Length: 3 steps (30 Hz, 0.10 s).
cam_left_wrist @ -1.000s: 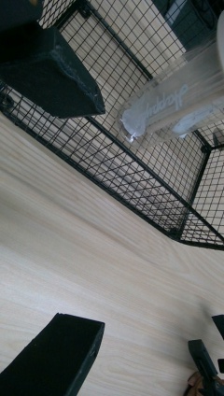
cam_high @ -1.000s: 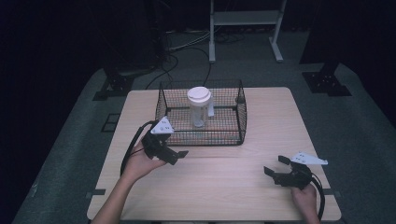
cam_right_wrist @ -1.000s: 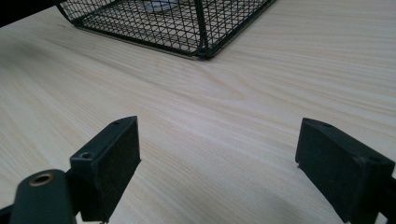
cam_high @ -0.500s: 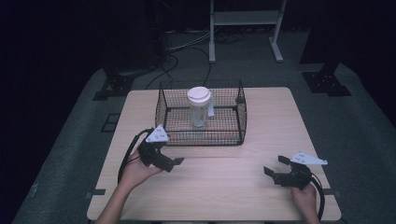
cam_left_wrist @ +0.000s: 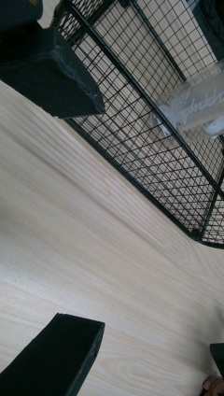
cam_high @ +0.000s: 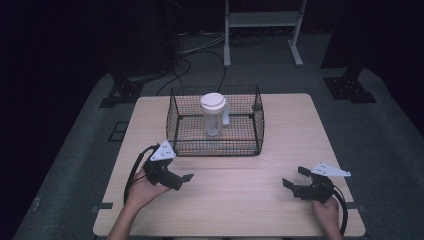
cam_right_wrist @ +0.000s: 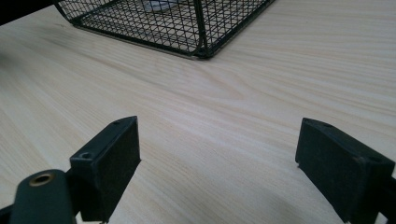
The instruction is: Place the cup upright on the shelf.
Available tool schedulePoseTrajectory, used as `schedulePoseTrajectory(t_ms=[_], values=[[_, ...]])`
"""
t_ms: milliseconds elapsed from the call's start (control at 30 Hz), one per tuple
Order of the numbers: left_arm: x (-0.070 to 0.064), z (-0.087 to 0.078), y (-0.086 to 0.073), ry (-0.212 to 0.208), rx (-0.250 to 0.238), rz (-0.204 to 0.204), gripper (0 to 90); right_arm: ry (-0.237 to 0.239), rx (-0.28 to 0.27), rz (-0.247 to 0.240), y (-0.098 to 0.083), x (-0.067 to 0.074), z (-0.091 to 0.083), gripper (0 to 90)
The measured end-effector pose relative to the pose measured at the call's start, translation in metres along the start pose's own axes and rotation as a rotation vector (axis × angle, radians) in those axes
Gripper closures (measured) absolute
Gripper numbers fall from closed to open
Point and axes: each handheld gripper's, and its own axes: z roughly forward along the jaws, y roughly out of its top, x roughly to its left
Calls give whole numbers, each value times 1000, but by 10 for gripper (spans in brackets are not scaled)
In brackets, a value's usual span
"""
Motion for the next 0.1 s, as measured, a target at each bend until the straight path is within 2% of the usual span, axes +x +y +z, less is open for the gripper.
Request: schedulePoseTrajectory(t_ms=[100], values=[[-3, 0, -4, 5, -7, -4, 0, 0, 0, 0, 0, 0, 0, 129]])
